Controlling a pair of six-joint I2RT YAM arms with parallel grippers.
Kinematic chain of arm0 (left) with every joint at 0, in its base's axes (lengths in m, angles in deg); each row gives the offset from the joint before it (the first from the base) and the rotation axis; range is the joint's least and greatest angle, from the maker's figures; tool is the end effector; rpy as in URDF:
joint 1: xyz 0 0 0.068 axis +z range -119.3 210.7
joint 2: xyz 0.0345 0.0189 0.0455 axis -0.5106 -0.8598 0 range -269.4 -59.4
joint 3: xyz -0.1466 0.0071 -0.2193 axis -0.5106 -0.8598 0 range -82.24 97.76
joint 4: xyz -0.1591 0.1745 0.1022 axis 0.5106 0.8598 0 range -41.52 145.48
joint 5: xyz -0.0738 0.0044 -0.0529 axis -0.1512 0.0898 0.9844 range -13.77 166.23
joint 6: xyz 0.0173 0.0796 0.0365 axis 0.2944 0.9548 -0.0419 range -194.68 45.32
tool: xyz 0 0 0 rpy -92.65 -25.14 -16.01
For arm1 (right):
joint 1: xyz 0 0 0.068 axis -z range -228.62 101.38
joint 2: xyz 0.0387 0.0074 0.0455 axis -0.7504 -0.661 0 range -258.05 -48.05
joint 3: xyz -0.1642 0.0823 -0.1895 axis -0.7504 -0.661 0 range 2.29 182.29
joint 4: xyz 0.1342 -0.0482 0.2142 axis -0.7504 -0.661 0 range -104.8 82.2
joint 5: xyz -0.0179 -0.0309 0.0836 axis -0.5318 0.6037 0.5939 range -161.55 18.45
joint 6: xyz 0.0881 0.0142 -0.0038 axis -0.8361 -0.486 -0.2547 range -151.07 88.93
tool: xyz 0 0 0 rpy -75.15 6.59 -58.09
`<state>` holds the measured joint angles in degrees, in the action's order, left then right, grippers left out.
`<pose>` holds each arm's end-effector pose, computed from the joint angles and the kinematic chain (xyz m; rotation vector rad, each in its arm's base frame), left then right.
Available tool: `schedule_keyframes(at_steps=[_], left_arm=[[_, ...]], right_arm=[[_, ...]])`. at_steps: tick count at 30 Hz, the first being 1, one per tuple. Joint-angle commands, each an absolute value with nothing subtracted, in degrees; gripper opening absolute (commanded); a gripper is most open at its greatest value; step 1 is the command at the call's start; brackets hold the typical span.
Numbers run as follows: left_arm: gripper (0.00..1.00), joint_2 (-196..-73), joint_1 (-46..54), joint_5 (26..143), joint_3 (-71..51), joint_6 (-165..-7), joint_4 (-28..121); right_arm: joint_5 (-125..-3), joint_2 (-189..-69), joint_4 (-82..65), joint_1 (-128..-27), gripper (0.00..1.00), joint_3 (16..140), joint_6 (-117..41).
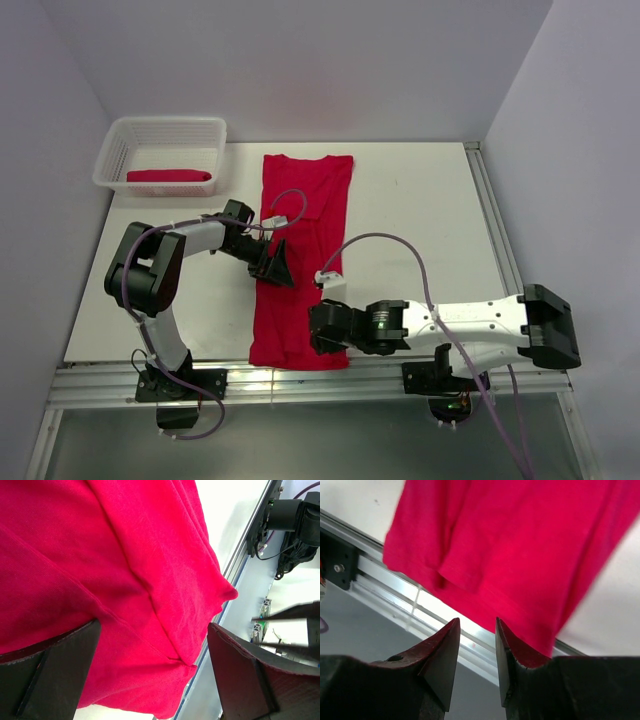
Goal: Roll the t-shirts
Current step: Fold the tshirt
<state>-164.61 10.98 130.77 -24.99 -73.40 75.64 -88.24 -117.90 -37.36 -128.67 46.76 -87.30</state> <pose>0.2826 -0.1702 0.1048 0.6707 2.6207 -1.4300 0.0676 0.2537 0.1808 -0.4159 2.5519 0.6163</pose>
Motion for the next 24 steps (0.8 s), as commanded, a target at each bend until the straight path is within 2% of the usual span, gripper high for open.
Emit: schedule_keyframes(at_steps=[1, 8, 14, 18, 24], left_arm=[[0.99, -165.49, 10.31, 123.69, -25.9, -70.63, 74.5], [0.99, -165.93, 10.31, 124.13, -25.81, -70.54, 74.67], [0.99, -165.75, 10.31, 124.13, -25.73, -70.54, 74.76], [0.99, -165.93, 10.31, 124.04, -25.73, -70.54, 74.76], [0.99, -165.58, 10.32, 124.04, -25.9, -70.54, 74.67]], right_arm=[[-88.87, -122.22, -35.59, -128.69, 0.41, 50.27, -84.16], [-87.28, -128.11, -29.87, -129.13, 0.41, 51.07, -86.08], [-86.93, -132.41, -25.91, -128.25, 0.41, 50.36, -98.12], [-88.77, -138.13, -32.83, -129.83, 0.44, 55.98, -104.8], [-89.47, -139.11, -34.34, -130.36, 0.45, 55.64, -108.58]])
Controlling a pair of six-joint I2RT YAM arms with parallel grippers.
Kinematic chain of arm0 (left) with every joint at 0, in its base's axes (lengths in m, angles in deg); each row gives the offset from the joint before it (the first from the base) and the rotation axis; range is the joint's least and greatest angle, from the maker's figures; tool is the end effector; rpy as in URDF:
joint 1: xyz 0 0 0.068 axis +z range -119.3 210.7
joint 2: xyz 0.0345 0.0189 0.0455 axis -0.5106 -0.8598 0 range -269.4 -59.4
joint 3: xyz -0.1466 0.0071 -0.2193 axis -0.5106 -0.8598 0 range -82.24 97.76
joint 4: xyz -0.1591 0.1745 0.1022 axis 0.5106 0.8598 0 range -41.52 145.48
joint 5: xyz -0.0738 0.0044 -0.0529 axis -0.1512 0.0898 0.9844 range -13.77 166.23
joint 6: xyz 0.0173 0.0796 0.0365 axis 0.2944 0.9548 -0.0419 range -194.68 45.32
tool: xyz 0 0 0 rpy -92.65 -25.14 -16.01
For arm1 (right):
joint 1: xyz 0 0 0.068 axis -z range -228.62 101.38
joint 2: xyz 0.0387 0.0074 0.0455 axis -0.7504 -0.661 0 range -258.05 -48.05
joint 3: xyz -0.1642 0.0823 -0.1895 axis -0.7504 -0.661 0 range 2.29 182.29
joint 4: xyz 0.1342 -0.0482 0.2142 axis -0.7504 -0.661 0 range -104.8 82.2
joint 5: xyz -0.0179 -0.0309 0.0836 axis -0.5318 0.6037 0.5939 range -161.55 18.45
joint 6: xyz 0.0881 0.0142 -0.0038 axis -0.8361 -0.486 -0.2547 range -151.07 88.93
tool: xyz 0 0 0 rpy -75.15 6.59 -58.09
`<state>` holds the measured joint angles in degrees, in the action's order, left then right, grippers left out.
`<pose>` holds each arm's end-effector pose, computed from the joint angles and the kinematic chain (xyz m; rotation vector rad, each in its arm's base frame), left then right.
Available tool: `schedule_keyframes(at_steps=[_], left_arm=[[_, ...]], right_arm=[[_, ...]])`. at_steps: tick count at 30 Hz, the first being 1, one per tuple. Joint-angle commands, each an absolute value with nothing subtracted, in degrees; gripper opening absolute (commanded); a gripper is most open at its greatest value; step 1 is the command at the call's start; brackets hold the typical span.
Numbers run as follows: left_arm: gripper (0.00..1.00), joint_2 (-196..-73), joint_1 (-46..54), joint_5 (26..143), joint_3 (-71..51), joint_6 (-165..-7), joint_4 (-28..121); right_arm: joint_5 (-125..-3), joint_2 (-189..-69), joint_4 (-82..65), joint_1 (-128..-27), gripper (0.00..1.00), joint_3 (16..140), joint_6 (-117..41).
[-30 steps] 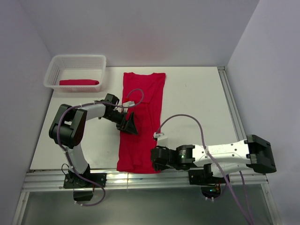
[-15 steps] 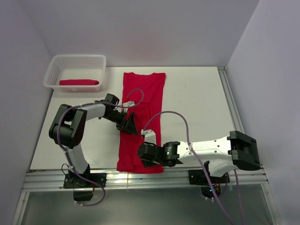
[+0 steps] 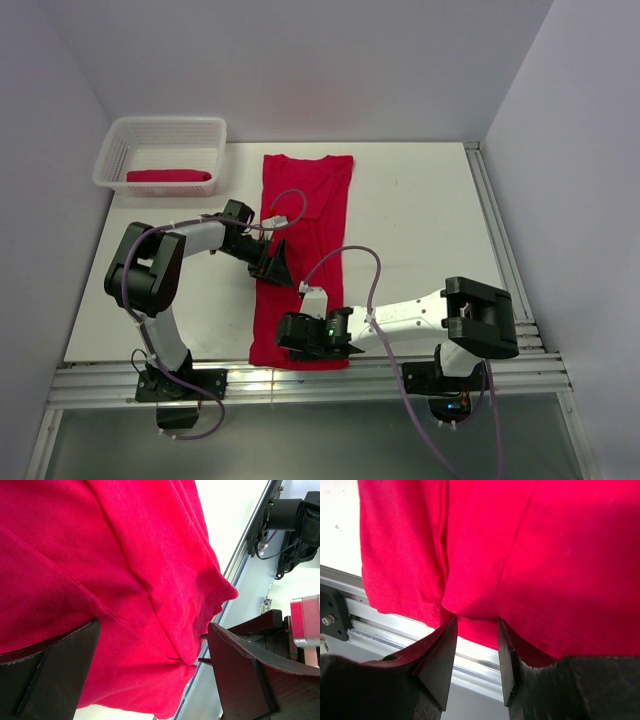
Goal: Roll the t-shirts
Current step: Fold the tshirt
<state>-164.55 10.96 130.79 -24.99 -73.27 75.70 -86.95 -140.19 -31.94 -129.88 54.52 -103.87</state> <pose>0.2824 -0.1702 0.1051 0.6740 2.6189 -1.4300 0.0692 0.3116 0.1242 -0.1167 2.7317 0.5309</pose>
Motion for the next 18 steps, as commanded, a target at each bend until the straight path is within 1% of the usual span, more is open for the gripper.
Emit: schedule_keyframes(at_steps=[1, 5, 14, 17, 18], left_arm=[[0.99, -165.66, 10.31, 124.04, -25.9, -70.54, 74.67], [0.99, -166.1, 10.31, 124.13, -25.64, -70.46, 74.94], [0.99, -165.93, 10.31, 124.21, -25.73, -70.46, 74.93], [0.99, -166.02, 10.31, 124.22, -25.64, -70.46, 74.94], [0.99, -166.02, 10.31, 124.3, -25.64, -70.46, 74.94]], right_arm=[[-89.74, -138.76, -34.08, -130.36, 0.45, 55.29, -109.03], [-89.66, -138.23, -34.44, -130.01, 0.41, 54.5, -109.03], [-89.74, -137.61, -33.03, -128.87, 0.41, 52.74, -109.47], [-89.48, -137.96, -31.98, -128.34, 0.39, 51.95, -109.21], [-89.56, -138.05, -31.45, -128.17, 0.35, 51.86, -109.21]])
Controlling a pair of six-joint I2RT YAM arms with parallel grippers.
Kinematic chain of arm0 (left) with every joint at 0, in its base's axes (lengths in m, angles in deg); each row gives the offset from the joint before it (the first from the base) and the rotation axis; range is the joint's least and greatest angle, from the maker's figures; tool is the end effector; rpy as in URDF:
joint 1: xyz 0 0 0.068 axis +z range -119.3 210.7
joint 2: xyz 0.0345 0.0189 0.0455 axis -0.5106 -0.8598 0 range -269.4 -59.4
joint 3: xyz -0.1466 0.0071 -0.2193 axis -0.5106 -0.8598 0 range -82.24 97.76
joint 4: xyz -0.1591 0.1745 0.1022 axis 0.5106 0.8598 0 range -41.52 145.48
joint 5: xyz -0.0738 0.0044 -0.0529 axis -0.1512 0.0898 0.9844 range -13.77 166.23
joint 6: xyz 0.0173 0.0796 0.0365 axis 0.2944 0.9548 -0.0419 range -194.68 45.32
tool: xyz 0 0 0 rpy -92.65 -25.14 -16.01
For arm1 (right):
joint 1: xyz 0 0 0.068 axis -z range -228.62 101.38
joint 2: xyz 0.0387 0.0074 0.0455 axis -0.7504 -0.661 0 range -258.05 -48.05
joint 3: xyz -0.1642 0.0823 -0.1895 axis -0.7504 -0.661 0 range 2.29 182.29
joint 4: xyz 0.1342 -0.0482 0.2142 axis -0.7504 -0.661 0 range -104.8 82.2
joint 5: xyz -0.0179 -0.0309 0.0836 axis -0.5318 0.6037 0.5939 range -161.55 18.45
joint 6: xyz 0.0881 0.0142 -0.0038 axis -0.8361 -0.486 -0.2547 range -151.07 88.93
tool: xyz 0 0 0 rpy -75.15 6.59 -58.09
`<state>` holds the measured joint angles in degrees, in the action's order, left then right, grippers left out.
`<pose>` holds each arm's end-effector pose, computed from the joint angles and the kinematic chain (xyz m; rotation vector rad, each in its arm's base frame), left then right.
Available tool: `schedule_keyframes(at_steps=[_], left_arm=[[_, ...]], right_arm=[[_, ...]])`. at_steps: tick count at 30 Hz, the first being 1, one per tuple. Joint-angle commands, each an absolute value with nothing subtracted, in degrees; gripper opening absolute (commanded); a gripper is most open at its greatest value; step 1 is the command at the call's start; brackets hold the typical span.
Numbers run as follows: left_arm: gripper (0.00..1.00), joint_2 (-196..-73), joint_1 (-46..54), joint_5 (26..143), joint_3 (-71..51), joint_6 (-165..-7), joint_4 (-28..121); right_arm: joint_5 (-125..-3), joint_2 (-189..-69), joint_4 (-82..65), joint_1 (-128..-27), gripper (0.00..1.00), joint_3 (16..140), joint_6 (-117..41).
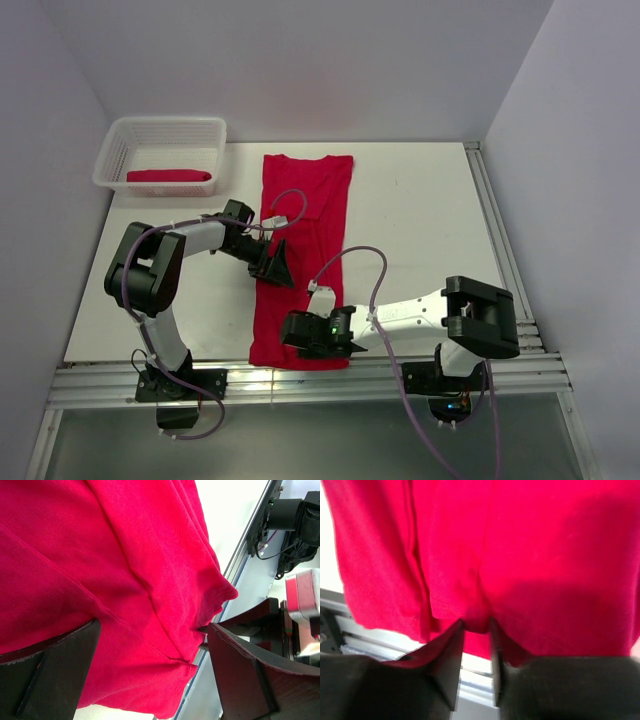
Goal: Roll the t-shirts
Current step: Fold the tshirt
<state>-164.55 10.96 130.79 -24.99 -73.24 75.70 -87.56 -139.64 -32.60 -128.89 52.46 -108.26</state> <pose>0.2824 -0.1702 0.1051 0.6746 2.6185 -1.4299 0.0736 0.2997 0.1163 0.0075 2.7490 0.4921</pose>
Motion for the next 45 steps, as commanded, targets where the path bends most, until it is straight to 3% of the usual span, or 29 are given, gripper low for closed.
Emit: schedule_keyframes(at_steps=[1, 3, 6, 9, 18, 28, 35, 45], left_arm=[[0.99, -165.93, 10.31, 124.22, -25.73, -70.46, 74.94], [0.99, -165.93, 10.31, 124.22, -25.73, -70.46, 74.94], [0.99, -166.1, 10.31, 124.3, -25.55, -70.46, 75.11], [0.99, -166.19, 10.31, 124.3, -25.64, -70.46, 75.02], [0.99, -166.1, 10.31, 123.95, -25.64, -70.54, 75.02], [0.99, -166.37, 10.31, 123.78, -25.64, -70.63, 74.94], [0.99, -166.37, 10.31, 123.42, -25.64, -70.63, 74.85], [0.99, -166.46, 10.31, 123.6, -25.64, -70.63, 75.02]], right_arm=[[-89.57, -138.23, -31.45, -128.16, 0.3, 51.86, -109.21], [-89.83, -138.05, -31.71, -128.08, 0.24, 52.12, -109.12], [-91.14, -136.65, -33.02, -128.08, 0.07, 52.21, -109.2], [-92.29, -134.1, -35.12, -128.16, 0.0, 51.77, -108.77], [-94.22, -120.93, -40.14, -128.08, 0.0, 45.8, -108.67], [-96.51, -95.1, -47.61, -128.08, 0.0, 31.04, -117.2], [-97.82, -95.33, -51.38, -128.08, 0.0, 33.92, -114.58], [-96.61, -101.65, -58.52, -120.61, 0.0, 50.97, -96.65]])
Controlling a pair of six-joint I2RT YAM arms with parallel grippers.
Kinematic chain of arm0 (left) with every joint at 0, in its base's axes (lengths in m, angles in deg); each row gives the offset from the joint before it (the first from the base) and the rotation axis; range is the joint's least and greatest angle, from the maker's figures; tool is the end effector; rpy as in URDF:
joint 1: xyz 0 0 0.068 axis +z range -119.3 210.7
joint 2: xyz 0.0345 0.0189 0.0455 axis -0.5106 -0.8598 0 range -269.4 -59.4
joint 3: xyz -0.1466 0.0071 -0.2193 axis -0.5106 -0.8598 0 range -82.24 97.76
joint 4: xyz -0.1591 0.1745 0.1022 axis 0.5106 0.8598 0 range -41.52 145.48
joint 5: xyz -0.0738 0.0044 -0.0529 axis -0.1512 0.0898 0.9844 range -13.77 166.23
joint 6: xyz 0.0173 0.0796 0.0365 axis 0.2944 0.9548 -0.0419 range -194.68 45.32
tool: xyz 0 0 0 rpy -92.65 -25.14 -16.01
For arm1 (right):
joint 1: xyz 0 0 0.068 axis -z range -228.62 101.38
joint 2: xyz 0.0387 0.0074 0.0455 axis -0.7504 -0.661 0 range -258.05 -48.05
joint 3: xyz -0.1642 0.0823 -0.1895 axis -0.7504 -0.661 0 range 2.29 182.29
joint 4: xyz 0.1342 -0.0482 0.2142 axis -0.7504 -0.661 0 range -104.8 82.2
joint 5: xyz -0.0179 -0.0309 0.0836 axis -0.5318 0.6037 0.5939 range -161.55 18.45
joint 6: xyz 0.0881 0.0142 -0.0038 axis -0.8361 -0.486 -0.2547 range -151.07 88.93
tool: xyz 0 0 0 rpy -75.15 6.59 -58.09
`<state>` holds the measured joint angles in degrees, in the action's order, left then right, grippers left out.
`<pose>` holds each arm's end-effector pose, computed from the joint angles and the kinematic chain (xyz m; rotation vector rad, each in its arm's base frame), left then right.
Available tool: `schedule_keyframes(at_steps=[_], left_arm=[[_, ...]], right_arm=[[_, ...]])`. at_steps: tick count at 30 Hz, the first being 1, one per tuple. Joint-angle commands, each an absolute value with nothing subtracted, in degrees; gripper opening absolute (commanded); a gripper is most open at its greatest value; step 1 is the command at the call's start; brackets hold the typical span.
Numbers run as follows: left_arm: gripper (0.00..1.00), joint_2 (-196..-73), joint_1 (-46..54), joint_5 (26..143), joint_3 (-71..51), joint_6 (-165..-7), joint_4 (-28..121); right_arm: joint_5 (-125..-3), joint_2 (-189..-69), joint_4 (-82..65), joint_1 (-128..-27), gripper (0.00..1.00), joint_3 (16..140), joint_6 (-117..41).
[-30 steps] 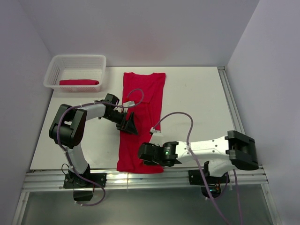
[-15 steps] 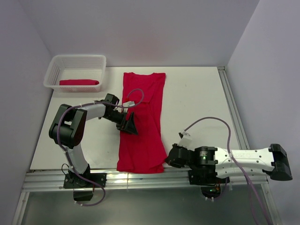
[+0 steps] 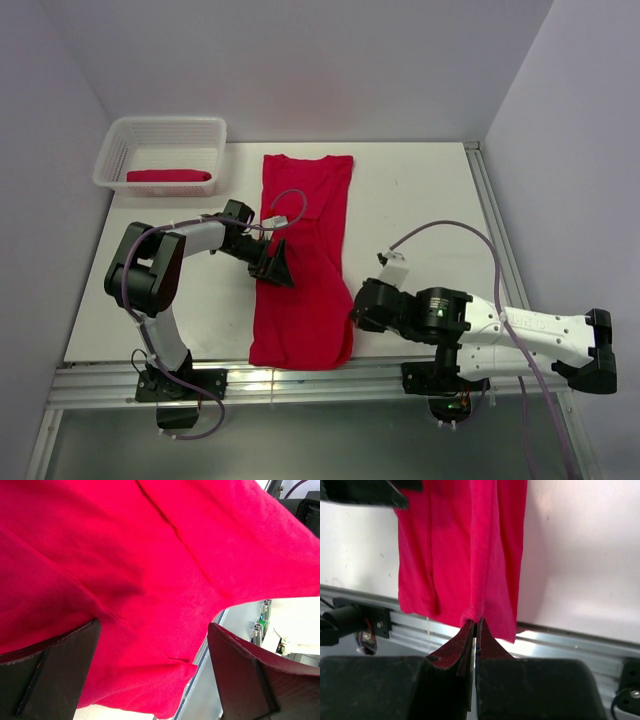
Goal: Roll the t-shirts
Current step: Fold the tshirt
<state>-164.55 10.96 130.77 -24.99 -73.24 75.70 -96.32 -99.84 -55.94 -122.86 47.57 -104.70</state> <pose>0.2824 -0.1702 0.1051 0.6746 2.6187 -1.4294 0.0844 0.1766 0.2267 0.1614 2.4980 0.6131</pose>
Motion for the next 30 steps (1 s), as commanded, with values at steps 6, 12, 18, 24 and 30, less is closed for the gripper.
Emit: schedule_keyframes(at_steps=[6, 12, 18, 24, 30], left_arm=[[0.99, -166.63, 10.31, 123.69, -25.64, -70.54, 75.11], [1.0, -166.63, 10.31, 123.77, -25.55, -70.46, 75.02], [1.0, -166.81, 10.31, 123.6, -25.55, -70.54, 75.11], [0.99, -166.9, 10.23, 123.51, -25.46, -70.63, 75.11], [0.99, -166.9, 10.23, 123.42, -25.46, -70.54, 75.02]], right_arm=[[-95.37, -109.73, -59.4, -118.58, 0.0, 58.26, -88.3], [-88.69, -111.51, -52.55, -119.02, 0.0, 56.97, -84.42], [-87.55, -107.75, -50.61, -121.83, 0.0, 52.4, -86.88], [-86.49, -102.73, -50.34, -123.5, 0.0, 47.65, -89.52], [-84.73, -104.82, -47.18, -125.26, 0.0, 46.85, -89.08]])
